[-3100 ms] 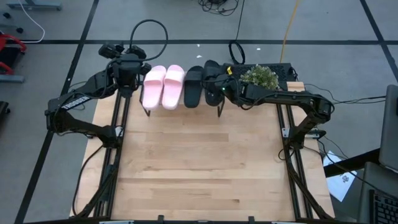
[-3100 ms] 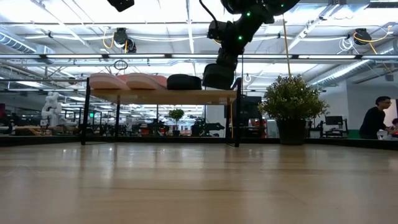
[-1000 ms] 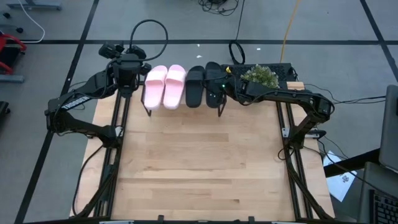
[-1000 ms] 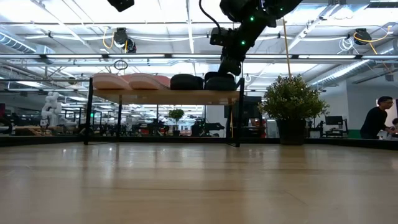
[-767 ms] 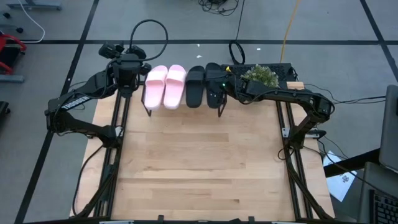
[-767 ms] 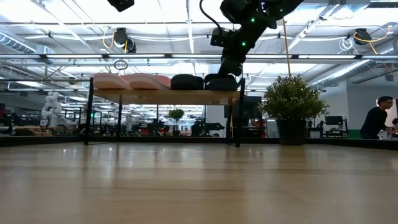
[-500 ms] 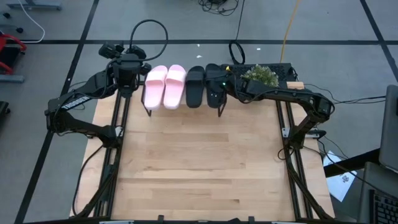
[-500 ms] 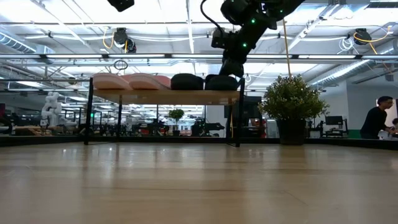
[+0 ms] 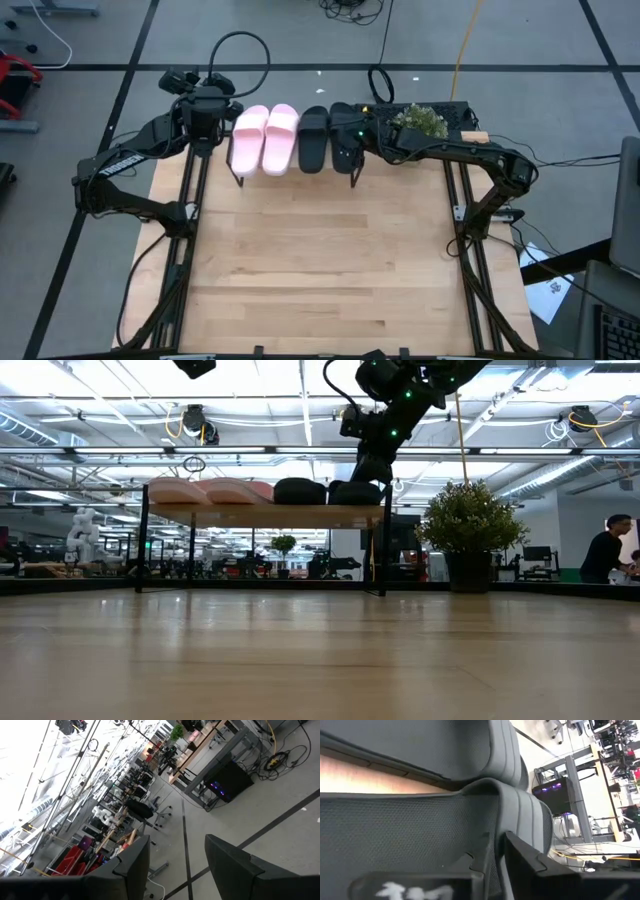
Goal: Pick and place slides into the shelf
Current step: Put the black slipper on the shelf
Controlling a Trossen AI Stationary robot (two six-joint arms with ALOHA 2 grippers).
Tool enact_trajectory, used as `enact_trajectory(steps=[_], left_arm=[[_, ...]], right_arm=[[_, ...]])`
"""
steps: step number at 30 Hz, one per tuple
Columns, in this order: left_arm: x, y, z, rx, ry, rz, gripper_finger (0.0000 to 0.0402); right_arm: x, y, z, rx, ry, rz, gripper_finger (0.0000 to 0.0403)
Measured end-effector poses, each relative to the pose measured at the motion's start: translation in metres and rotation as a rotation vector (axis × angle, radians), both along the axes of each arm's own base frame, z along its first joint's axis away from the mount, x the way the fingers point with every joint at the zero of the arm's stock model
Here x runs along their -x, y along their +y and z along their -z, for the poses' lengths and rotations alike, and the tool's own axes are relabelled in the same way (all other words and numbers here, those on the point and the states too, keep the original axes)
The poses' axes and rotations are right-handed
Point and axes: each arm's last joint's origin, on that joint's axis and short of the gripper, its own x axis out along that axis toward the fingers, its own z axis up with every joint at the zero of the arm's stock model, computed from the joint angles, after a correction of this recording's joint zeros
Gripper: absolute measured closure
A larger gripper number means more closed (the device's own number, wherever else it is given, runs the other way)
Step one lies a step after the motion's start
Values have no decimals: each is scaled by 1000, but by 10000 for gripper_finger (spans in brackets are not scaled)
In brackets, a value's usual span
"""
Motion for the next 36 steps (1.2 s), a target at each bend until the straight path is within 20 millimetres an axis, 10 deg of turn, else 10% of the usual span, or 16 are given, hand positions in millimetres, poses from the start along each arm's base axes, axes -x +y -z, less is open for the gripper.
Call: enact_trajectory(steps=[36], left_arm=[[-1,0,0,10,-33,46,204]], right_arm=[[8,-21,-2,38,1,34,326]])
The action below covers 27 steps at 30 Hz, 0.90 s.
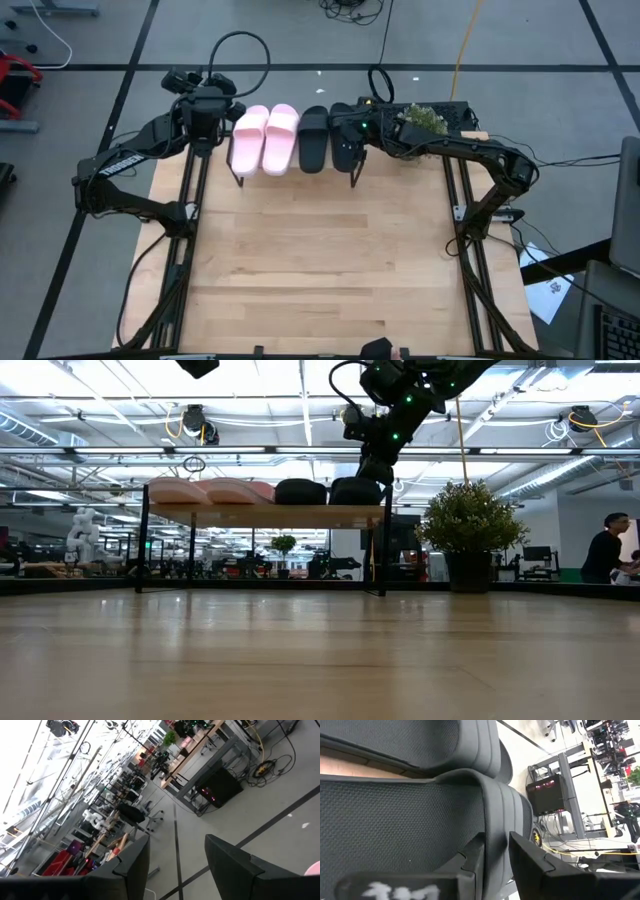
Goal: Pick and place slides into the shelf
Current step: Put the black slipper on the shelf
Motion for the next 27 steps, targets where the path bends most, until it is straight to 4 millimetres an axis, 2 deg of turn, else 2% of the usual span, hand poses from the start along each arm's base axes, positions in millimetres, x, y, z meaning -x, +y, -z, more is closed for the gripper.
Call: enact_trajectory(steps=[9,27], left_arm=[[0,0,0,0,2,0,204],[0,0,0,1,4,1,204]], right_arm=[[0,1,0,-13,-4,-19,327],[1,4,2,19,68,-1,378]])
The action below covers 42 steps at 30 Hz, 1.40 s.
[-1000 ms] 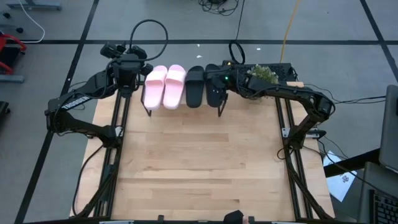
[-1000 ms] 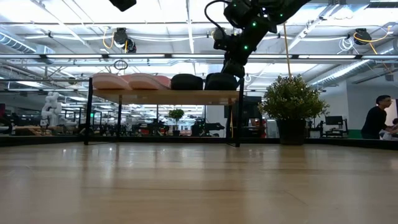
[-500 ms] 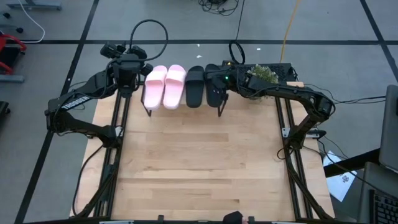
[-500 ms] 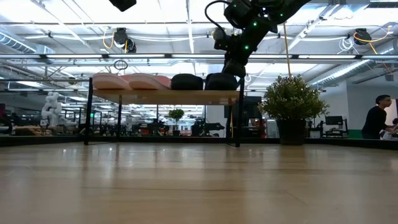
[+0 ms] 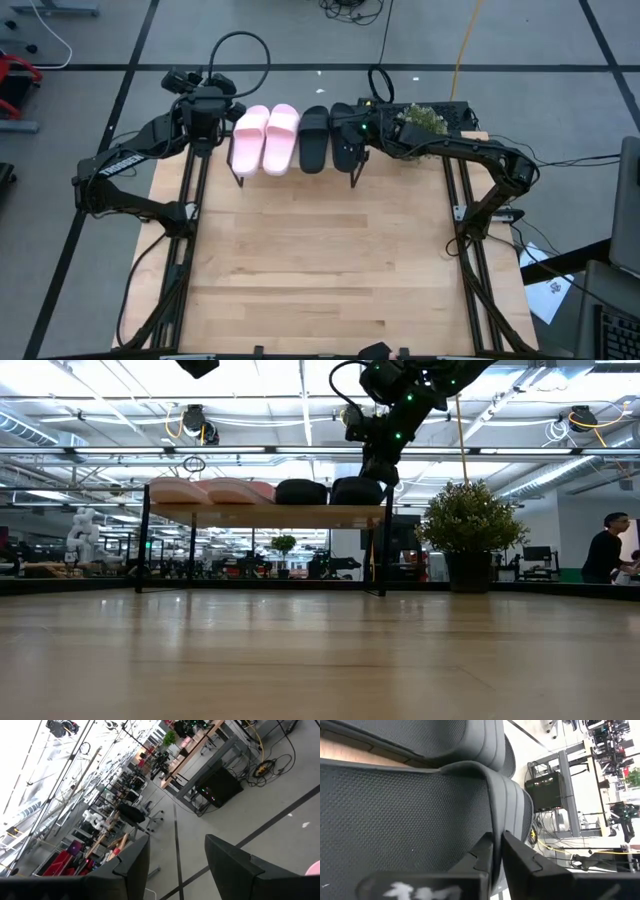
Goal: Pick and place slides into the shelf
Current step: Put the black slipper on the shelf
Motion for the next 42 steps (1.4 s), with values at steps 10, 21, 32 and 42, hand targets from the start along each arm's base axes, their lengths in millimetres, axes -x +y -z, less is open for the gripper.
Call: enact_trajectory(steps=[10,21,32,42], left_arm=[[0,0,0,0,-1,1,204],[0,0,0,0,-2,2,204],[0,0,0,0,-2,2,204],[-1,0,0,11,-7,42,204]], right_arm=[[-5,11,0,70,79,-45,397],[-6,12,0,128,127,-54,398],[-12,17,-2,121,83,-108,374],[-13,21,-2,130,89,-129,341]])
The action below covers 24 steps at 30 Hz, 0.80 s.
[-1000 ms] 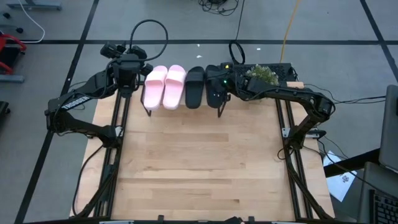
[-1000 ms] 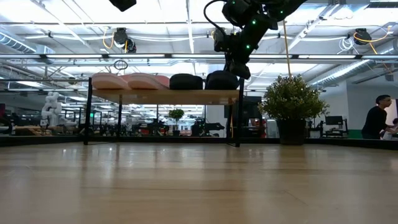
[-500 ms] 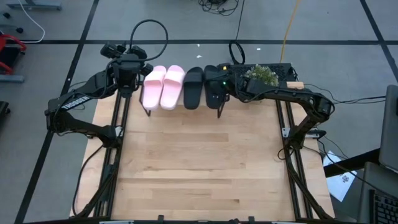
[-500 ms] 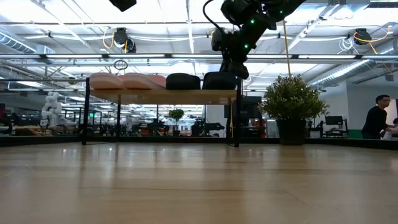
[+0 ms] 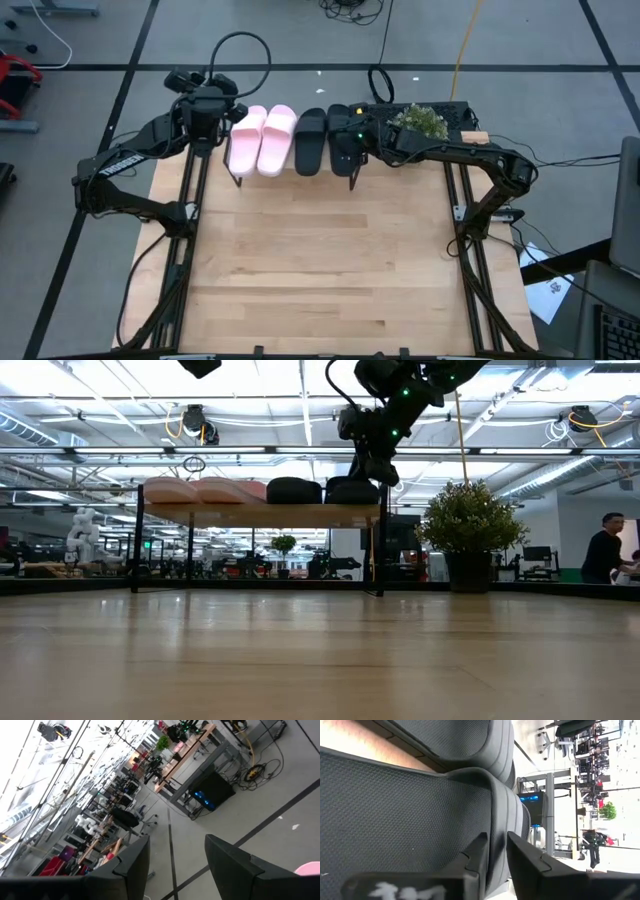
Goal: Pick and place slides into the shelf
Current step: Put the black slipper on the shelf
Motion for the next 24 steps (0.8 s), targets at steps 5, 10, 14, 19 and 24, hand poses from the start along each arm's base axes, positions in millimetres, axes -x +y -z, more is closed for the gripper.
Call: enact_trajectory(steps=[5,10,14,19,24], left_arm=[[0,0,0,2,0,7,204],[0,0,0,2,0,7,204],[0,0,0,2,0,7,204],[0,0,0,2,0,7,204],[0,0,0,2,7,8,204]], right_arm=[[0,0,0,3,2,1,324],[1,-1,-1,61,42,28,313],[1,-3,-5,98,50,50,307],[-2,-1,-12,83,-3,62,307],[1,1,-7,37,29,46,307]])
